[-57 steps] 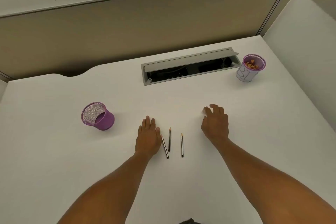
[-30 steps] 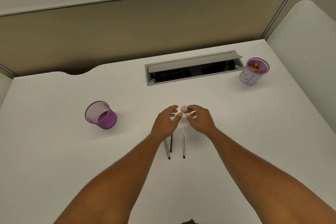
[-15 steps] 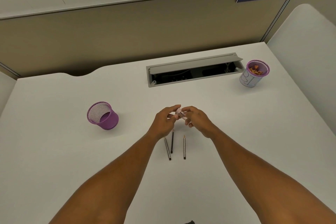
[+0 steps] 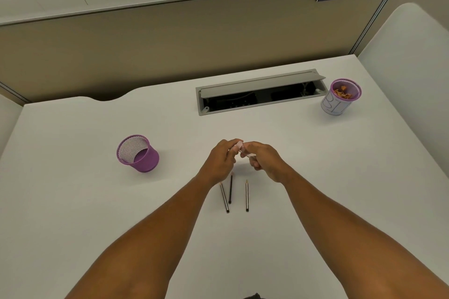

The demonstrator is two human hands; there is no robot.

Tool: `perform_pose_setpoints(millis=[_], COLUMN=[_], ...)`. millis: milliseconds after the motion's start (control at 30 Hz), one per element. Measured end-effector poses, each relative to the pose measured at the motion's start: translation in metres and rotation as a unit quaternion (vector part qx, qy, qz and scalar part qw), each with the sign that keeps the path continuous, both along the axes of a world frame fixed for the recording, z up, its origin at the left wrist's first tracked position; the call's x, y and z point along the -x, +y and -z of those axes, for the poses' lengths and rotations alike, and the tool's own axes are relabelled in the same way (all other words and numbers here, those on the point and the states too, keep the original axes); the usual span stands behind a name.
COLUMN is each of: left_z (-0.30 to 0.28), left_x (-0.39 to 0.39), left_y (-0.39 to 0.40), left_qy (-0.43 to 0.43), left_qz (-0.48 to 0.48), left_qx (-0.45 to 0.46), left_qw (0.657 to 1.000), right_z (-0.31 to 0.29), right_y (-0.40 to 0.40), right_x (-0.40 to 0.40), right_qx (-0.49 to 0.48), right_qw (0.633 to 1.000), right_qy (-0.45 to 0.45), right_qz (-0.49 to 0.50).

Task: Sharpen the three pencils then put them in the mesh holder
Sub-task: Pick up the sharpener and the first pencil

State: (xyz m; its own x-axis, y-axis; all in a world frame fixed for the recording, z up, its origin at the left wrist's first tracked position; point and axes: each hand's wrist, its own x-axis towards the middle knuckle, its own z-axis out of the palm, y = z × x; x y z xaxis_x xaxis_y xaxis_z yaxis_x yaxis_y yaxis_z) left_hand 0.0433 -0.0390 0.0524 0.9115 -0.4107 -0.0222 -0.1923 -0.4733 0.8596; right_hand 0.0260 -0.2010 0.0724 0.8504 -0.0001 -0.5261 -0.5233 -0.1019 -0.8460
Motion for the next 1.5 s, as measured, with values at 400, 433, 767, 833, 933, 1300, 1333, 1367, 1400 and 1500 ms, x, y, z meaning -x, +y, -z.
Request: perform_pose_setpoints(millis=[400,433,767,833,933,1300,1333,1367,1400,1500], left_z=[-0.006,-0.008,-0.019,-0.015,-0.014,-0.008,-0.007,-0.006,-0.006,-0.004], left_x=[-0.003,-0.004,-0.006,-0.005,-0.002,-0.005,-0.005,-0.004,-0.003,0.001], left_y=[0.0,0.0,0.005,0.008,0.009,0.016,0.018,0.02,0.022,0.027], left_qy=[0.008,0.041,0.356,0.361,0.342,0.205,0.194,0.183,0.174,0.163], left_qz=[-0.065,-0.086,-0.161,-0.122,-0.081,-0.173,-0.184,-0.193,-0.198,-0.21], left_qx=[0.016,0.041,0.204,0.224,0.223,0.173,0.165,0.157,0.146,0.13], left_qw=[0.998,0.995,0.898,0.897,0.909,0.948,0.949,0.951,0.953,0.955], right_z=[0.0,0.002,0.001,0.0,0.0,0.014,0.017,0.021,0.025,0.03], right_y=[-0.002,-0.001,0.004,0.006,0.008,0.002,0.001,-0.001,-0.001,0.001], right_x=[0.0,0.001,-0.002,-0.002,-0.001,0.006,0.009,0.012,0.015,0.025], right_qx=[-0.064,-0.077,-0.252,-0.268,-0.292,0.015,0.063,0.114,0.167,0.263], right_qw=[0.998,0.997,0.964,0.958,0.949,0.996,0.995,0.991,0.984,0.957], right_qy=[0.004,0.006,0.054,0.059,0.065,0.079,0.074,0.068,0.061,0.056], right_qz=[-0.002,-0.001,0.064,0.081,0.096,0.031,0.014,-0.007,-0.033,-0.108])
